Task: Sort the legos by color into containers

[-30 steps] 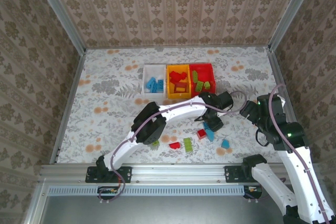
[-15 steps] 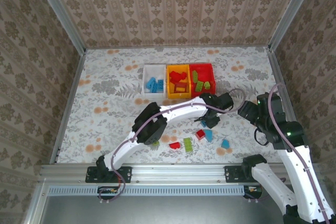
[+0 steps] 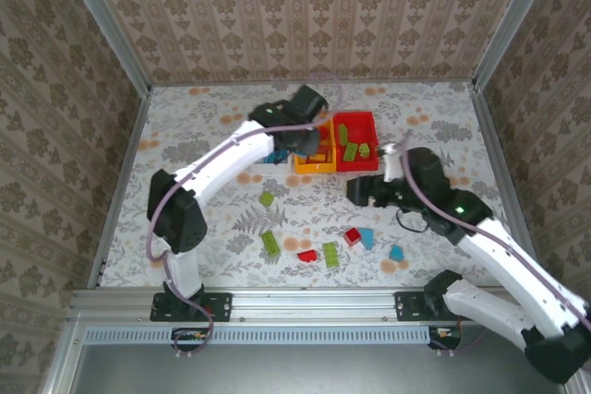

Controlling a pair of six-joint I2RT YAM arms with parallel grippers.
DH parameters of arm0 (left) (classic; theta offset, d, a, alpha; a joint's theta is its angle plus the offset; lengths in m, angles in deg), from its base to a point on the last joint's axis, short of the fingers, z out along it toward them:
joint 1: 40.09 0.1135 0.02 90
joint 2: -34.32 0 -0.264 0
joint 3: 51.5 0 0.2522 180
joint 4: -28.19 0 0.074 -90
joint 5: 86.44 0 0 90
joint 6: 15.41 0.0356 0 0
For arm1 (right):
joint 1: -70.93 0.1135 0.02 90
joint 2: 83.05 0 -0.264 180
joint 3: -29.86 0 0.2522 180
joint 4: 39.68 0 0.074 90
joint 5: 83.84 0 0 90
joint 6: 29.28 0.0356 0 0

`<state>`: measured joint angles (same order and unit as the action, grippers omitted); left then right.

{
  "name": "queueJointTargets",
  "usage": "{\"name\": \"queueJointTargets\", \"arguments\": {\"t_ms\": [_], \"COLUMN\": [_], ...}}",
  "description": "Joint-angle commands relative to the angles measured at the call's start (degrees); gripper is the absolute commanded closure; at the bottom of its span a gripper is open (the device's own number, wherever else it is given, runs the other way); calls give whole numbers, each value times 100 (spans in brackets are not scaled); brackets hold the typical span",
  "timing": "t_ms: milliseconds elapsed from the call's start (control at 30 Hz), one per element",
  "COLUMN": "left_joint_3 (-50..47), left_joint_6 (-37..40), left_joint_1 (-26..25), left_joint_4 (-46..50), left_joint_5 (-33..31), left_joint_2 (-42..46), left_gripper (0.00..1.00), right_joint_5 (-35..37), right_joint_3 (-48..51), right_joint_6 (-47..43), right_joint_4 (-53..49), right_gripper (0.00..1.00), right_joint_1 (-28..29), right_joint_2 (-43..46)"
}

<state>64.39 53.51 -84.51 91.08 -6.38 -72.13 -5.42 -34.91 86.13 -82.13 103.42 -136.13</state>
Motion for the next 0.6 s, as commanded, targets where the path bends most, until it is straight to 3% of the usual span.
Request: {"name": "queueJointTargets", "arguments": {"t_ms": [0, 300, 567], "left_joint_3": [-298, 583, 1309], "left_joint_6": [-347, -446, -652], "left_joint_1": [464, 1428, 1739], "left_joint_4": [26, -178, -163], "left_joint_5": [-33, 319, 720], "left_joint_2": [-2, -1097, -2019], "left_gripper": [75, 75, 71], "right_joint_5": [-91, -97, -91], "right_joint_3": [-348, -1287, -1507], "right_joint_6": [-380, -560, -544], "right_joint_4": [742, 884, 830], "right_gripper": [19, 18, 17], "right_joint_1": [466, 548, 469], "right_joint_2": [-711, -2272, -2593]}}
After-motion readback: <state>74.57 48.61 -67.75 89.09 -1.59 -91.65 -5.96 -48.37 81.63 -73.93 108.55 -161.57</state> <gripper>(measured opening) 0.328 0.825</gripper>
